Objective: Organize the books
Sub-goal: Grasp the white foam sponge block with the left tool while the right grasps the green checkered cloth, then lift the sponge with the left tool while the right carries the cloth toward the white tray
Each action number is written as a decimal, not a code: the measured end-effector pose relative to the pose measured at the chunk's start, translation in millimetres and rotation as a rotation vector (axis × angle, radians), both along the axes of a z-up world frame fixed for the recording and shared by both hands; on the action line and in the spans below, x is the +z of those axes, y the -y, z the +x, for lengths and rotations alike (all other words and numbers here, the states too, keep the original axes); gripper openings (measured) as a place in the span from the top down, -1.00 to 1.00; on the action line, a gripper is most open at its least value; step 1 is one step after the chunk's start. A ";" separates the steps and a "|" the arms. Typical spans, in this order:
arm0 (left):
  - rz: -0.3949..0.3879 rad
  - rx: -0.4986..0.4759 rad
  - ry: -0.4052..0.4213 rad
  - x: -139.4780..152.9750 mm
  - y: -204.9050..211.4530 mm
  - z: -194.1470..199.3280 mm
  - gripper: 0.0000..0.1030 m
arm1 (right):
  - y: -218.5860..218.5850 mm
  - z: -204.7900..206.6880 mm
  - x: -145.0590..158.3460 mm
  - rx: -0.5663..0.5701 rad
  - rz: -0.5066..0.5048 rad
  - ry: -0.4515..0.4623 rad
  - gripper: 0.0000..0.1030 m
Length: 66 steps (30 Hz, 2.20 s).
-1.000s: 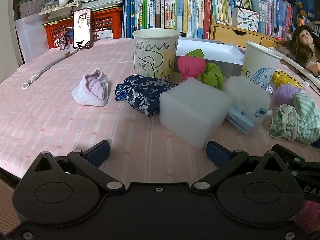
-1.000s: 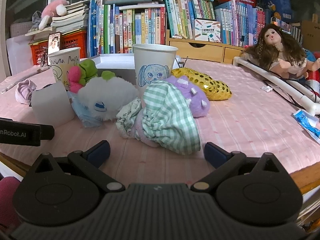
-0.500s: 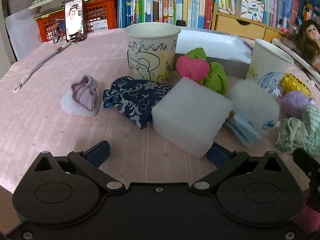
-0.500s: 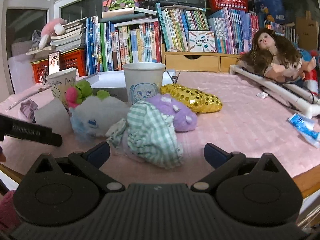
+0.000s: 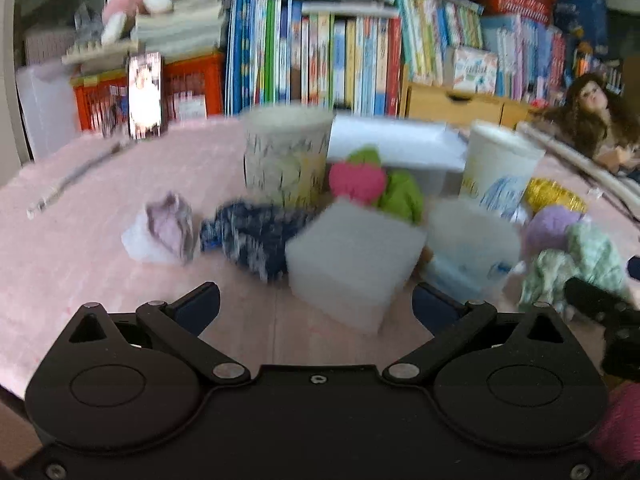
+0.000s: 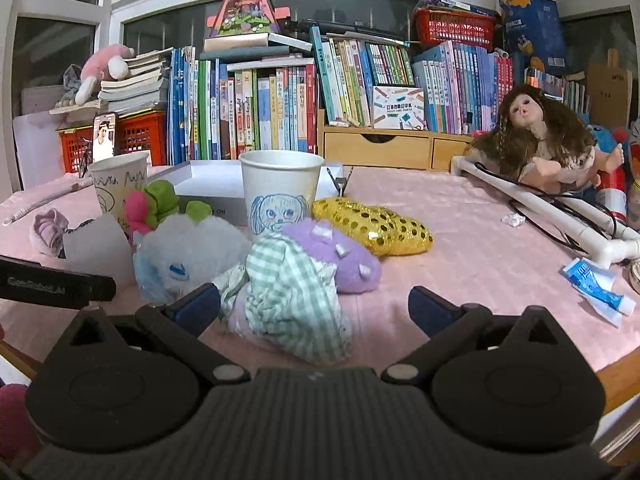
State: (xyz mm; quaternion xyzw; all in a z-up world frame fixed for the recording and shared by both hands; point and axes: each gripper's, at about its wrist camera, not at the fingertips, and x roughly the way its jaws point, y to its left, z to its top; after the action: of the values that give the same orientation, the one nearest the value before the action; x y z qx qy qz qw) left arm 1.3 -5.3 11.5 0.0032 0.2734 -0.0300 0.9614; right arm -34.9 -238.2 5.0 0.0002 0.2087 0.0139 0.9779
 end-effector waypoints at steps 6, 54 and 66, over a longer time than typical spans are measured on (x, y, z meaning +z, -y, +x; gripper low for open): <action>0.057 -0.012 0.096 6.8 4.7 2.9 -0.95 | -2.0 7.0 -1.8 0.033 0.007 -0.004 -0.89; -0.152 -0.085 0.063 113.5 -27.2 62.8 -0.18 | 42.7 50.9 88.5 0.106 0.265 0.089 0.37; -0.095 -0.099 0.054 146.0 -7.8 124.2 -0.18 | 55.2 105.8 119.5 0.119 0.313 0.071 0.38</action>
State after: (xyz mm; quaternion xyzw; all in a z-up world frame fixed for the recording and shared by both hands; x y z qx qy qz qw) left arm 125.5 2.5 157.4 -0.0283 0.2453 -0.0903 0.9648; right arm 70.8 -293.4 124.5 0.1396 0.1689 0.1039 0.9701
